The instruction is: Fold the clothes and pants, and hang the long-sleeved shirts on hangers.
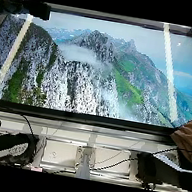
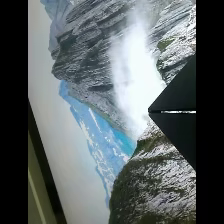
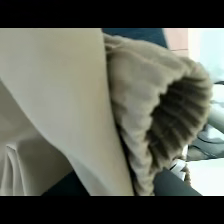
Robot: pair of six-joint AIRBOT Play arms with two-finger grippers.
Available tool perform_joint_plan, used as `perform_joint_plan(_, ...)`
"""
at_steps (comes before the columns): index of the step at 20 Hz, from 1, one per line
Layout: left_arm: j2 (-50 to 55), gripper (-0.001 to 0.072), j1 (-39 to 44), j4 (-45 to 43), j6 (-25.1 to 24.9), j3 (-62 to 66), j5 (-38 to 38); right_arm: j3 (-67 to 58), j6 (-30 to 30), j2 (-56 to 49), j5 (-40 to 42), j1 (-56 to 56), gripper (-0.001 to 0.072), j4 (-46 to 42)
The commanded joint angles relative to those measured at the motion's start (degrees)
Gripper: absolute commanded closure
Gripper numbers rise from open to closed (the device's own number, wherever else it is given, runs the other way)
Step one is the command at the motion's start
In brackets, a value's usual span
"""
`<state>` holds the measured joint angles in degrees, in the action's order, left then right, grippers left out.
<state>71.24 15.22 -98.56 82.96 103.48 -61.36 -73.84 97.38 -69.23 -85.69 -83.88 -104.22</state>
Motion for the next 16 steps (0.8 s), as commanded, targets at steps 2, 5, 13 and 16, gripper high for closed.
perform_joint_plan(2,-0.02,0.0689,-0.02,0.00,0.02,-0.02,3.48,9.75,0.72,-0.11,5.79,-0.04,0.0554,-4.48)
perform_joint_plan(5,-0.02,0.0688,0.00,0.00,0.04,-0.02,3.50,10.56,0.63,-0.07,7.48,-0.04,0.0021,-5.22)
perform_joint_plan(13,-0.02,0.0688,-0.02,0.00,0.04,-0.02,3.48,3.34,-2.45,0.07,-0.83,-0.04,0.0006,-10.21)
perform_joint_plan(16,-0.02,0.0688,0.00,0.00,0.02,-0.02,3.50,-2.29,-3.21,0.07,-2.69,0.02,0.0007,-10.34)
